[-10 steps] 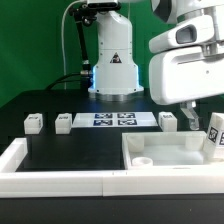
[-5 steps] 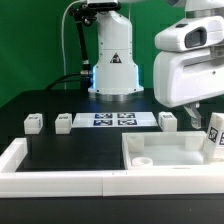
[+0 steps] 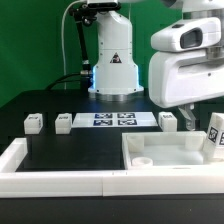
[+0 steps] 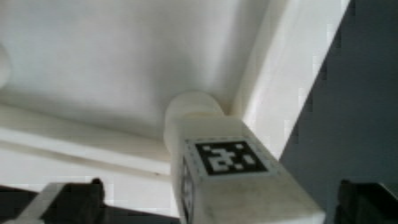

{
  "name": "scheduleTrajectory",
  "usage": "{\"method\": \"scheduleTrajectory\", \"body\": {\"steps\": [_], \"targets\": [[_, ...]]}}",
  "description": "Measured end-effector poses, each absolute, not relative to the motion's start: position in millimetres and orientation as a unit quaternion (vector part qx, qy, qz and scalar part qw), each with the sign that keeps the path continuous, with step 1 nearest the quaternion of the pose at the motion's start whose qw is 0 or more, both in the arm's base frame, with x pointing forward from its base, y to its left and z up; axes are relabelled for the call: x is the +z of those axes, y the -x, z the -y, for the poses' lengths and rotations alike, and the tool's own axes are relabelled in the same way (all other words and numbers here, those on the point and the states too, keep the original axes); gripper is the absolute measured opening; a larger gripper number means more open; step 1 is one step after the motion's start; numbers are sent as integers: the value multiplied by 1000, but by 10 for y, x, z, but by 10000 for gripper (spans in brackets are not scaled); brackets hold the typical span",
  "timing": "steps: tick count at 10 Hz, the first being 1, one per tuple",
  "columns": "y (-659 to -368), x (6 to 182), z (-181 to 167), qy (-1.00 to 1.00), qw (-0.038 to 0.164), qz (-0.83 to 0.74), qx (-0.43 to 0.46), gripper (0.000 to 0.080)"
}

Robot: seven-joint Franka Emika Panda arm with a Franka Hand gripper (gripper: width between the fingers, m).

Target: Assemble square table

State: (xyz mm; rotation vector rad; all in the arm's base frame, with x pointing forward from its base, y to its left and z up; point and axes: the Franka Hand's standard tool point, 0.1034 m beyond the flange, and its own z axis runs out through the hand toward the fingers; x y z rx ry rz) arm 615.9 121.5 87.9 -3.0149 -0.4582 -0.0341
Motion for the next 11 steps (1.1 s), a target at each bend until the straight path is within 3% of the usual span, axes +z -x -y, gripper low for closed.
{"method": "scheduleTrajectory", "body": {"steps": [2, 3, 4, 5, 6, 11], "targets": [[-6165, 888, -1232, 988, 47, 149, -10, 649], [-6167, 885, -1216, 988, 46, 148, -10, 520], [-6163, 876, -1202, 987, 46, 152, -10, 520], [-6164, 875, -1184, 987, 46, 156, -10, 380], [-6170, 876, -1165, 987, 46, 155, -11, 291], [-6175, 876, -1134, 989, 51, 138, -11, 291]]}}
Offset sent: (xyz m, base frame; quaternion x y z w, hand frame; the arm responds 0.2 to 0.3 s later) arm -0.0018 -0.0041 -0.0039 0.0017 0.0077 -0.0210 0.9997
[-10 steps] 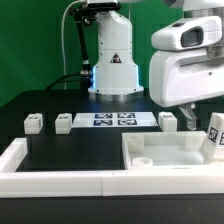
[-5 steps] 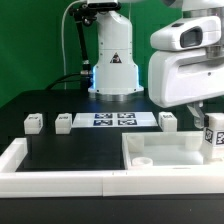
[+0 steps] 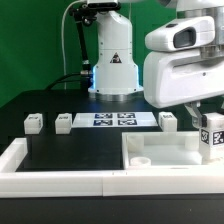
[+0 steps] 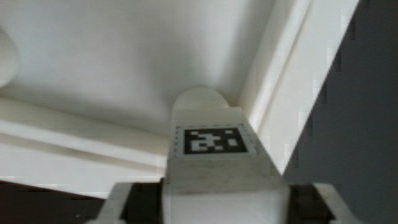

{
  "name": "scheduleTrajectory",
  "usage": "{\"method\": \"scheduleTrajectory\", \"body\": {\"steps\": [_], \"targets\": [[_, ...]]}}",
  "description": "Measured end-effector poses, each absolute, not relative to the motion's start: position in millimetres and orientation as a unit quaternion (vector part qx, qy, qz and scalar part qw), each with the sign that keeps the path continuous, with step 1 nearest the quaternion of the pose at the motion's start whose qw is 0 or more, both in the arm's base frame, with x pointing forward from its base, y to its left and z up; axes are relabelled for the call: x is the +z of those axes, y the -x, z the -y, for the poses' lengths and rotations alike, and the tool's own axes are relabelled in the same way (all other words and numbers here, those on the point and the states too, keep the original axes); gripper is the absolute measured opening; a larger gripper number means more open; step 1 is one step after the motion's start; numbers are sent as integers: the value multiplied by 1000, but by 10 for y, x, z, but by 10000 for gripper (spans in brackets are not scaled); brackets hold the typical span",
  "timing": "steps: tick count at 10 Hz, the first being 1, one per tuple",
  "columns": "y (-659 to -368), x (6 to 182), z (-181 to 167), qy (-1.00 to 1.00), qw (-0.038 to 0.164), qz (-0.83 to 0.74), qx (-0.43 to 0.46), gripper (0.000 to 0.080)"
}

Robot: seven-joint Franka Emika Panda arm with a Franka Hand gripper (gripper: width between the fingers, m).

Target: Assemble square table

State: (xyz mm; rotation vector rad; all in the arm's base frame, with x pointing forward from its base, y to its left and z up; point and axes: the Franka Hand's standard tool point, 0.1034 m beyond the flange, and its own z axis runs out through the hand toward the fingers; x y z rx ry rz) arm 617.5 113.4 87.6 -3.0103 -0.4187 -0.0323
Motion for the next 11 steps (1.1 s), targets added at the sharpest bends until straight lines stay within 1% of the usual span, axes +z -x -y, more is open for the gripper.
{"method": "scheduleTrajectory", "body": {"steps": [4, 5, 9, 11], "targets": [[-6169, 872, -1156, 998, 56, -15, -2, 292], [-6175, 870, -1156, 994, 63, -88, -5, 292], [-6183, 864, -1202, 946, 52, -321, -5, 292], [-6183, 862, -1217, 915, 49, -400, -3, 292]]}}
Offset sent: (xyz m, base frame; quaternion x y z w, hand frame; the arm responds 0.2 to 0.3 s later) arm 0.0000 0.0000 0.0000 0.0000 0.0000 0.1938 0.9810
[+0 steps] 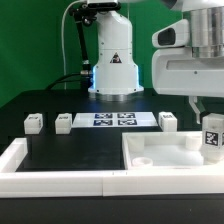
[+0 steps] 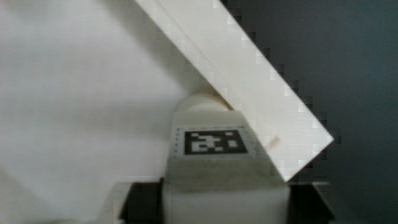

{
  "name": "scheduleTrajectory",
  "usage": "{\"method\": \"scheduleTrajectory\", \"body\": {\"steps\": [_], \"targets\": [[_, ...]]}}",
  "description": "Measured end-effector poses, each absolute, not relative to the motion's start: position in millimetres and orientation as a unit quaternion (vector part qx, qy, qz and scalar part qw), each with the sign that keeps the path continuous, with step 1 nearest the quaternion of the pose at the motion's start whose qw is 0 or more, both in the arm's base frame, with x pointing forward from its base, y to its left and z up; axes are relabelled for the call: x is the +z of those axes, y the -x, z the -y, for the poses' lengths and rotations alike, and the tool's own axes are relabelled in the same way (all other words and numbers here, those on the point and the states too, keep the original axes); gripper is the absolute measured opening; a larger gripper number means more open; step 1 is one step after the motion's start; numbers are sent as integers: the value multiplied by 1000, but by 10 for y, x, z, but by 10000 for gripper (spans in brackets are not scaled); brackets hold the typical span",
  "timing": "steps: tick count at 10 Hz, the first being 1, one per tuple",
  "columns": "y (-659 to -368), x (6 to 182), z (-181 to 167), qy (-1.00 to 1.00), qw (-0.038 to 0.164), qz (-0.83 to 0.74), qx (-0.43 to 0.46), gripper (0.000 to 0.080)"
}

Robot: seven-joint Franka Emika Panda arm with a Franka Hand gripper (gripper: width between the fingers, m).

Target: Assemble square table

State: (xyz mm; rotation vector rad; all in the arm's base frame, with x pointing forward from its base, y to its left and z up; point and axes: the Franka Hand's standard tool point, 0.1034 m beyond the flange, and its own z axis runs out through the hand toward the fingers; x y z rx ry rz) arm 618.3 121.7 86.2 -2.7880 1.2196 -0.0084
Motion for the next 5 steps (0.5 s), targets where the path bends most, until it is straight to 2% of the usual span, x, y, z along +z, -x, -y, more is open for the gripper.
{"method": "scheduleTrajectory", "body": {"steps": [3, 4, 5], "targets": [[-6181, 858, -1225, 904, 50, -424, -1, 292], [-6180, 857, -1225, 908, 50, -415, -1, 482], [-6179, 855, -1224, 923, 50, -380, -3, 482]]}}
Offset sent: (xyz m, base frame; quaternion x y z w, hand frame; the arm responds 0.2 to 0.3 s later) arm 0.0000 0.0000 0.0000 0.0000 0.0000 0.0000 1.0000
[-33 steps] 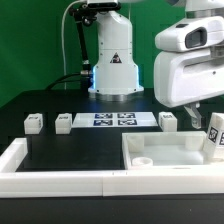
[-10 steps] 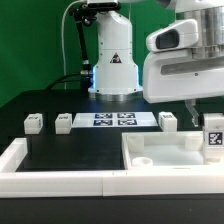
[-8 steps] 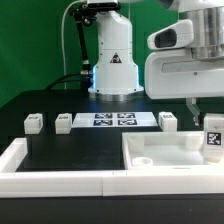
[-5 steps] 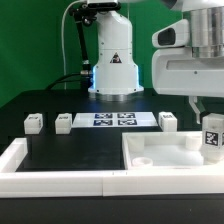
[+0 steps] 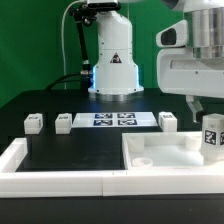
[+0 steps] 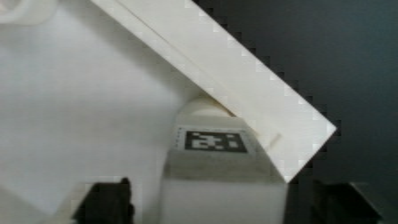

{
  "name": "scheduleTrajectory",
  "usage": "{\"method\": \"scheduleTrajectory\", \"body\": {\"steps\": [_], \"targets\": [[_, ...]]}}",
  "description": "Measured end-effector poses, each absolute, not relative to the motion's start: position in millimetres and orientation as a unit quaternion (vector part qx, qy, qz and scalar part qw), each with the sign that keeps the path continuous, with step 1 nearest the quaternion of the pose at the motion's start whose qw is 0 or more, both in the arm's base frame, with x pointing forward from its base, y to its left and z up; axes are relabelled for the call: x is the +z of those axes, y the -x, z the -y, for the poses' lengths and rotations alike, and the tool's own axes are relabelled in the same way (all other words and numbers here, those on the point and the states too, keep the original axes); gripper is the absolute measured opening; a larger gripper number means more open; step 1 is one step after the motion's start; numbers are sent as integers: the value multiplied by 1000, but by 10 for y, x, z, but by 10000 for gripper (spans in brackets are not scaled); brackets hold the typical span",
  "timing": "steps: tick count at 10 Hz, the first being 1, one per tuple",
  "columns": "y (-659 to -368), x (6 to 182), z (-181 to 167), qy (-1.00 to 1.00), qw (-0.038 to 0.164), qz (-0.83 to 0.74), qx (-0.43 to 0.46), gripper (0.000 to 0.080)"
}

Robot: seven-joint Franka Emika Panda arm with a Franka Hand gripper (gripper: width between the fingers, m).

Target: Assemble square table

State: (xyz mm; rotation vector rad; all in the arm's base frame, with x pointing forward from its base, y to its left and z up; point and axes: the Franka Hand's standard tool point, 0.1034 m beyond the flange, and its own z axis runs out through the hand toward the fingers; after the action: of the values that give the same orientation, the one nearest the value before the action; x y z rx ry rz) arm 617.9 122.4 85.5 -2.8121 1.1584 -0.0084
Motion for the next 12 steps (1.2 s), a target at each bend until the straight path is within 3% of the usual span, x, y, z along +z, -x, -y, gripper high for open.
{"method": "scheduleTrajectory", "body": {"steps": [1, 2, 12], "targets": [[-6180, 858, -1236, 926, 50, -373, -3, 617], [-6186, 864, -1239, 933, 50, -355, -4, 640], [-6199, 863, -1287, 995, 35, 84, -33, 649]]}}
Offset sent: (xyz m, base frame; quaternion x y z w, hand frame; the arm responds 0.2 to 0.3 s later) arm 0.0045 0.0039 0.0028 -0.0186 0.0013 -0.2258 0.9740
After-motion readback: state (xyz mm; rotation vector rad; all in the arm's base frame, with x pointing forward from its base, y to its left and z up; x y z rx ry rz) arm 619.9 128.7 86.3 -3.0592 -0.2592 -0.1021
